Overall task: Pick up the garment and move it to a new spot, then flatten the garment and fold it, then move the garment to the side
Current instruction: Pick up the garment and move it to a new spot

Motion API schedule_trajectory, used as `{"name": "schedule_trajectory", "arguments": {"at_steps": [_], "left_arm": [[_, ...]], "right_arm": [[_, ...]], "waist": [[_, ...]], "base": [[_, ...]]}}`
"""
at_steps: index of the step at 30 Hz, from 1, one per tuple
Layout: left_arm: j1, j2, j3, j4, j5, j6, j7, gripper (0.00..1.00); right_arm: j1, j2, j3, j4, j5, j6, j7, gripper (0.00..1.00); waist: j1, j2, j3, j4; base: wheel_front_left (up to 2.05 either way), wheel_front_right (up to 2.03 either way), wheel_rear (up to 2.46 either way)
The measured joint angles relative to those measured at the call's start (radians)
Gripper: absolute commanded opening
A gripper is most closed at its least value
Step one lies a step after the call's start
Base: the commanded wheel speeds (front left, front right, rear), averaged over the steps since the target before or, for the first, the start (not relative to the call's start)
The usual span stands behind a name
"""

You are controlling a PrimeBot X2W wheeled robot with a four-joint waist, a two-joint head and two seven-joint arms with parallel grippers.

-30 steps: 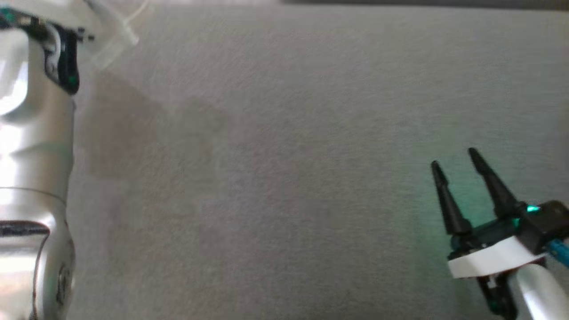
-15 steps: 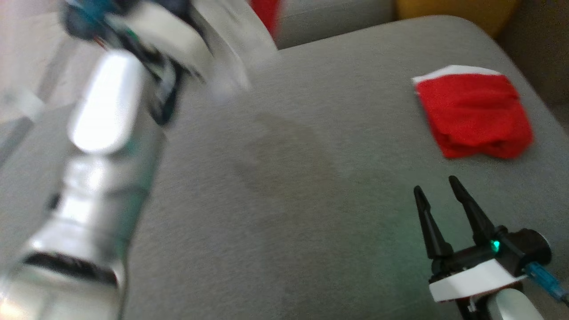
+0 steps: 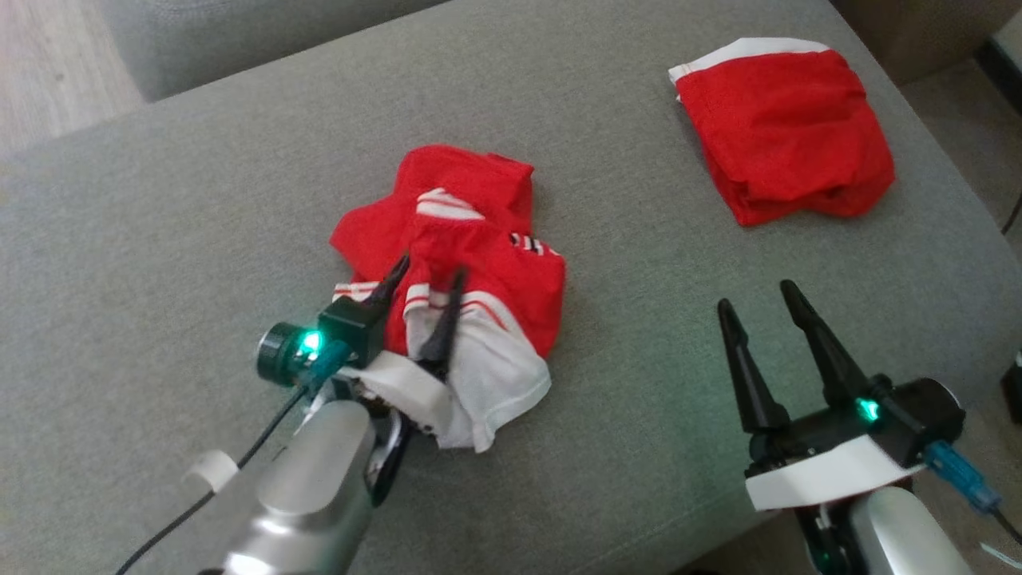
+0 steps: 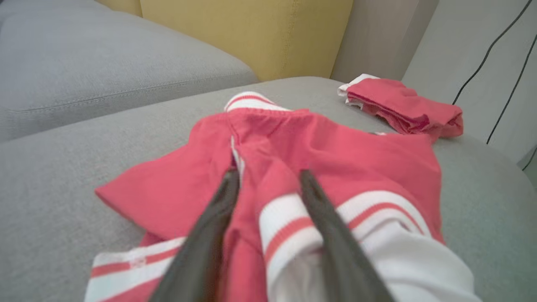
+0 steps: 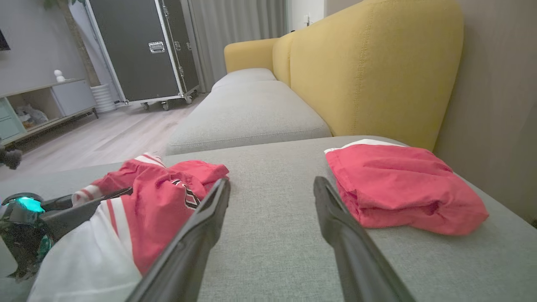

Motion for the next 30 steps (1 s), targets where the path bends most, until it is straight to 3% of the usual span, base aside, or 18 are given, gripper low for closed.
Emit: {"name": "schedule_trajectory", "arguments": {"at_steps": [8, 13, 18, 24, 30], "left_arm": [[0.143, -0.017, 0.062, -0.319, 0.024, 0.092, -0.003, 1.0], [0.314, -0.016, 0.099, -0.455, 0.093, 0.133, -0.003, 1.0], [0.441, -0.015, 0.226, -0.583, 0.132, 0.181, -0.003, 1.0], [0.664, -0.006, 0.358, -0.686, 0.209, 0.193, -0.003, 1.0], [0.812, -0.006, 0.391, -0.718, 0.254, 0.182, -0.003, 1.0]], "right_arm": [[0.051, 0.001, -0.04, 0.026, 0.0, 0.0, 0.0, 1.0], [0.131, 0.01, -0.087, 0.04, -0.002, 0.0, 0.0, 1.0], [0.152, 0.03, -0.147, 0.048, -0.013, 0.0, 0.0, 1.0], [0.242, 0.064, -0.189, 0.052, -0.037, 0.0, 0.0, 1.0], [0.322, 0.079, -0.18, 0.053, -0.066, 0.0, 0.0, 1.0]], "waist": [[-0.0005, 0.0, -0.054, 0.068], [-0.0007, 0.0001, -0.131, 0.17], [-0.0006, 0.0001, -0.196, 0.288], [-0.0007, 0.0001, -0.287, 0.388], [-0.0007, 0.0001, -0.357, 0.452]], "base": [[0.0, 0.0, 0.0], [0.0, 0.0, 0.0], [0.0, 0.0, 0.0], [0.0, 0.0, 0.0], [0.0, 0.0, 0.0]]}}
